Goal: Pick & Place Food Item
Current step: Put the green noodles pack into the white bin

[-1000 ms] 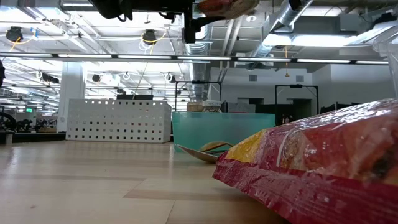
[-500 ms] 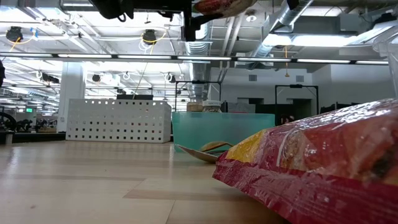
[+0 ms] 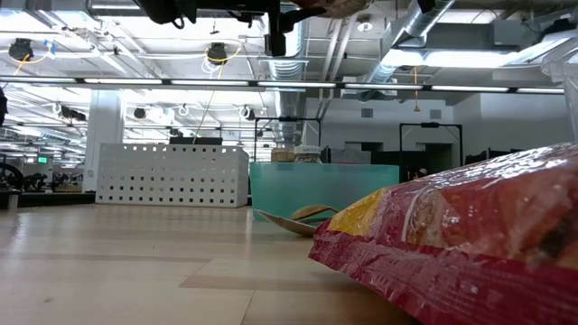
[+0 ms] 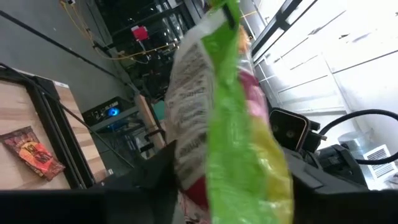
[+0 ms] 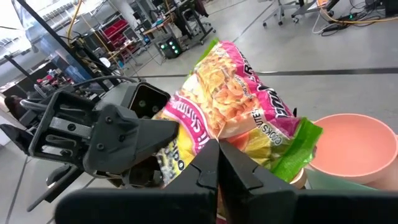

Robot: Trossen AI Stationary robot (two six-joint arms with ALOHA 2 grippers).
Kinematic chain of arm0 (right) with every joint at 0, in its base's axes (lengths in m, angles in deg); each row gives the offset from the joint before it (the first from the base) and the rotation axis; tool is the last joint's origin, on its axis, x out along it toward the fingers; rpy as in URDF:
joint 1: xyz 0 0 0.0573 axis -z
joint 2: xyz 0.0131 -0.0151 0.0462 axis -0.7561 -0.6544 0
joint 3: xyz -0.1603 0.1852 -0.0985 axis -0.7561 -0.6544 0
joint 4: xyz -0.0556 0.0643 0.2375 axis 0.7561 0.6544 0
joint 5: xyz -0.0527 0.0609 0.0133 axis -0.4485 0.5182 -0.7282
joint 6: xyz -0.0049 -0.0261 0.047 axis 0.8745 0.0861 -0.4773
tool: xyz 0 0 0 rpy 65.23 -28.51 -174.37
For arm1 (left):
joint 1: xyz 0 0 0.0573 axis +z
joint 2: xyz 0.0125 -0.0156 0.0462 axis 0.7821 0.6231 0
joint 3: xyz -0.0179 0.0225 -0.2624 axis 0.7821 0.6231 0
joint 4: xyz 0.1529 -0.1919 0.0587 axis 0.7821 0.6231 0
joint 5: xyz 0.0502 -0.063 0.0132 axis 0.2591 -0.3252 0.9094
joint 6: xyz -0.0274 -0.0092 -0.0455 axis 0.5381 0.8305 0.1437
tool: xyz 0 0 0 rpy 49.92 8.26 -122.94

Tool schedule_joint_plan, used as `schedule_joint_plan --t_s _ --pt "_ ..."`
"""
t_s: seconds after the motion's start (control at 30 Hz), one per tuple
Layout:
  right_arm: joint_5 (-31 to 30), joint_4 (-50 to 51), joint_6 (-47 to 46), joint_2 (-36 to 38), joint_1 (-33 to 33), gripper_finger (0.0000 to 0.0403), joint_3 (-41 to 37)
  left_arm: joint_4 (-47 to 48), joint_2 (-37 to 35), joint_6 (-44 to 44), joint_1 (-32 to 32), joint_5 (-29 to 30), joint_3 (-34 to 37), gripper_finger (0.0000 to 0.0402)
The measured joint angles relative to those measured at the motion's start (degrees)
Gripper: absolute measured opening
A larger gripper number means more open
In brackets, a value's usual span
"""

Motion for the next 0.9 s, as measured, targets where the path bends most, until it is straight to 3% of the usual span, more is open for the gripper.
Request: schedule_joint_plan --t_s 0.2,0.33,0.5,0.7,0.9 --pt "0.1 0.0 0.4 0.0 -0.2 0.0001 0.0 0.0 0.0 0.0 0.0 0.0 0.0 0.0129" --pt "0.7 -0.1 2.2 0.0 -1.1 0.0021 0.0 0.0 0.0 0.0 0.2 -0.2 0.0 0.0140" --pt "1.3 2.0 -0.5 0.0 -2.8 0.0075 0.0 2.5 -1.1 -0.2 2.3 -2.5 -0.1 0.0153" --pt "0.8 9.1 -6.3 0.9 -5.7 0.0139 0.0 16.7 -10.3 -3.0 8.9 -7.4 1.6 0.0130" --pt "-0.2 10.2 -8.1 1.5 -8.5 0.0181 0.0 40.0 -23.8 -7.0 19.3 -17.8 3.1 0.0138"
